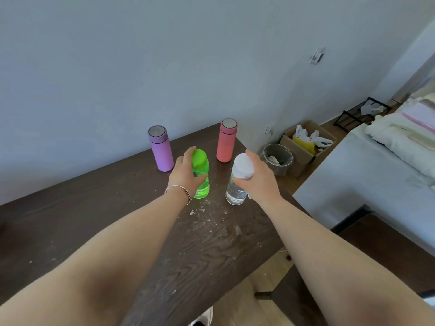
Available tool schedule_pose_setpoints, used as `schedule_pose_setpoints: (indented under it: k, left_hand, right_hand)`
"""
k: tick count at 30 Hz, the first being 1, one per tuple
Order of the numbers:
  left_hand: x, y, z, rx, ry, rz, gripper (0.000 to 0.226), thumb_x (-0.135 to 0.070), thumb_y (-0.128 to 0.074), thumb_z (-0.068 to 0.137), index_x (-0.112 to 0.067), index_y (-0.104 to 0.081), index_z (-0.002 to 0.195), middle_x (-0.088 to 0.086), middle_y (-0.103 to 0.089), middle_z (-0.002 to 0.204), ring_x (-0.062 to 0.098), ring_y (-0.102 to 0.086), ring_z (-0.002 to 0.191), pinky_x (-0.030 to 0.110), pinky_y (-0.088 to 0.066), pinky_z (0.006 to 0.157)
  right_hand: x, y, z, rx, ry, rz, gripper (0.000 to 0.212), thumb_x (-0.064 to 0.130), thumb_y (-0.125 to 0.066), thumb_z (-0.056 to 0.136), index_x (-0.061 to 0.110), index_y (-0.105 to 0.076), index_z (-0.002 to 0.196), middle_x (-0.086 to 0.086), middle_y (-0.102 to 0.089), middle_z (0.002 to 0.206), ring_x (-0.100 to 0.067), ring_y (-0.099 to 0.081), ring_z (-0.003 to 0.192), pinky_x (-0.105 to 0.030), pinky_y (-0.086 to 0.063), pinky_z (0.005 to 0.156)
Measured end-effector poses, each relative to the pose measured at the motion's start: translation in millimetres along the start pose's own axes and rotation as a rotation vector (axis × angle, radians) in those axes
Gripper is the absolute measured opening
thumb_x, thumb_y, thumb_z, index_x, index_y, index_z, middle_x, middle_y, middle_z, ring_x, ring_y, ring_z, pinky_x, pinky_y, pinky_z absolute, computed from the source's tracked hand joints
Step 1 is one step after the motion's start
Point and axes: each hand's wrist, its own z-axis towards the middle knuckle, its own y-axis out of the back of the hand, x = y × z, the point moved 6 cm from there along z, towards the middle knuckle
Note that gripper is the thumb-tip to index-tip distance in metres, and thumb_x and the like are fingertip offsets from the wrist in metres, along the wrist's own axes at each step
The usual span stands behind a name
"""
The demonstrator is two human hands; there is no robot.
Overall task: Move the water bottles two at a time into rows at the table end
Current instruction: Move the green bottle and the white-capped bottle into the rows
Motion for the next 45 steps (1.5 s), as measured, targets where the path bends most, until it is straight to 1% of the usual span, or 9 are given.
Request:
schedule_pose_setpoints:
  k: [4, 7, 18, 22, 34, 37, 40, 43, 45]
  left_hand:
    - [-6.7, 22.1, -45.4, -0.028, 0.012, 0.024, 0.084, -0.027, -0.076, 0.079, -0.035, -0.025, 0.146, 0.005, -0.045, 0.133, 0.007, -0.051, 0.068, 0.031, -0.043, 0.077]
    - [-6.1, 39.8, -84.3, -0.062, 0.038, 0.041, 0.085, -0.027, -0.076, 0.078, -0.036, -0.025, 0.145, 0.006, -0.046, 0.133, 0.015, -0.051, 0.078, 0.033, -0.045, 0.080]
    - [32.0, 97.4, -226.9, -0.168, 0.158, 0.064, 0.086, -0.028, -0.076, 0.076, -0.037, -0.026, 0.145, 0.005, -0.047, 0.130, 0.016, -0.050, 0.081, 0.029, -0.042, 0.078]
    - [52.0, 120.3, -267.7, -0.206, 0.185, 0.074, 0.088, -0.029, -0.077, 0.075, -0.038, -0.025, 0.145, 0.005, -0.048, 0.131, 0.024, -0.057, 0.094, 0.034, -0.047, 0.082]
    - [129.3, 210.4, -363.2, -0.282, 0.239, 0.069, 0.087, -0.029, -0.078, 0.076, -0.036, -0.026, 0.145, 0.006, -0.047, 0.131, 0.017, -0.049, 0.083, 0.029, -0.042, 0.079]
    - [153.8, 233.2, -387.4, -0.279, 0.241, 0.060, 0.088, -0.029, -0.079, 0.076, -0.035, -0.025, 0.146, 0.007, -0.048, 0.130, 0.021, -0.054, 0.091, 0.032, -0.045, 0.082]
    - [180.5, 258.8, -413.4, -0.278, 0.236, 0.051, 0.090, -0.028, -0.079, 0.075, -0.034, -0.025, 0.146, 0.007, -0.047, 0.130, 0.018, -0.052, 0.087, 0.032, -0.045, 0.085]
    - [210.7, 284.6, -441.4, -0.282, 0.248, 0.052, 0.090, -0.028, -0.080, 0.075, -0.033, -0.025, 0.147, 0.007, -0.046, 0.134, 0.023, -0.055, 0.101, 0.030, -0.044, 0.085]
    - [233.8, 301.4, -460.2, -0.291, 0.270, 0.053, 0.091, -0.030, -0.079, 0.075, -0.035, -0.024, 0.147, 0.006, -0.046, 0.134, 0.025, -0.056, 0.106, 0.035, -0.047, 0.089]
  right_hand:
    - [7.2, 9.4, -34.5, 0.019, 0.017, -0.008, 0.095, 0.034, -0.088, 0.091, 0.030, -0.030, 0.167, -0.005, -0.048, 0.165, -0.030, -0.050, 0.150, -0.047, -0.046, 0.125]
    - [12.6, 12.9, -65.1, 0.041, 0.055, -0.007, 0.093, 0.032, -0.087, 0.092, 0.030, -0.030, 0.167, -0.008, -0.050, 0.161, -0.033, -0.051, 0.148, -0.049, -0.048, 0.122]
    - [42.8, -13.1, -178.0, 0.117, 0.137, 0.061, 0.092, 0.029, -0.084, 0.092, 0.033, -0.032, 0.167, -0.011, -0.055, 0.152, -0.036, -0.051, 0.145, -0.048, -0.048, 0.115]
    - [63.7, -30.2, -211.9, 0.154, 0.158, 0.083, 0.092, 0.028, -0.085, 0.091, 0.035, -0.032, 0.166, -0.009, -0.054, 0.154, -0.034, -0.050, 0.146, -0.049, -0.048, 0.117]
    - [151.3, -94.6, -299.9, 0.190, 0.220, 0.081, 0.091, 0.027, -0.085, 0.092, 0.035, -0.032, 0.166, -0.009, -0.053, 0.156, -0.035, -0.048, 0.147, -0.050, -0.048, 0.117]
    - [174.5, -115.9, -326.3, 0.193, 0.212, 0.091, 0.091, 0.027, -0.086, 0.092, 0.035, -0.033, 0.166, -0.009, -0.054, 0.153, -0.035, -0.050, 0.145, -0.050, -0.051, 0.115]
    - [200.4, -141.9, -355.7, 0.206, 0.217, 0.106, 0.091, 0.026, -0.085, 0.092, 0.035, -0.033, 0.165, -0.009, -0.054, 0.152, -0.035, -0.051, 0.144, -0.050, -0.053, 0.115]
    - [226.8, -170.6, -384.9, 0.230, 0.235, 0.110, 0.090, 0.026, -0.085, 0.092, 0.035, -0.033, 0.165, -0.009, -0.054, 0.153, -0.034, -0.051, 0.144, -0.049, -0.051, 0.114]
    - [245.4, -190.0, -401.8, 0.252, 0.249, 0.109, 0.091, 0.026, -0.085, 0.092, 0.035, -0.033, 0.165, -0.008, -0.054, 0.153, -0.034, -0.051, 0.144, -0.050, -0.053, 0.114]
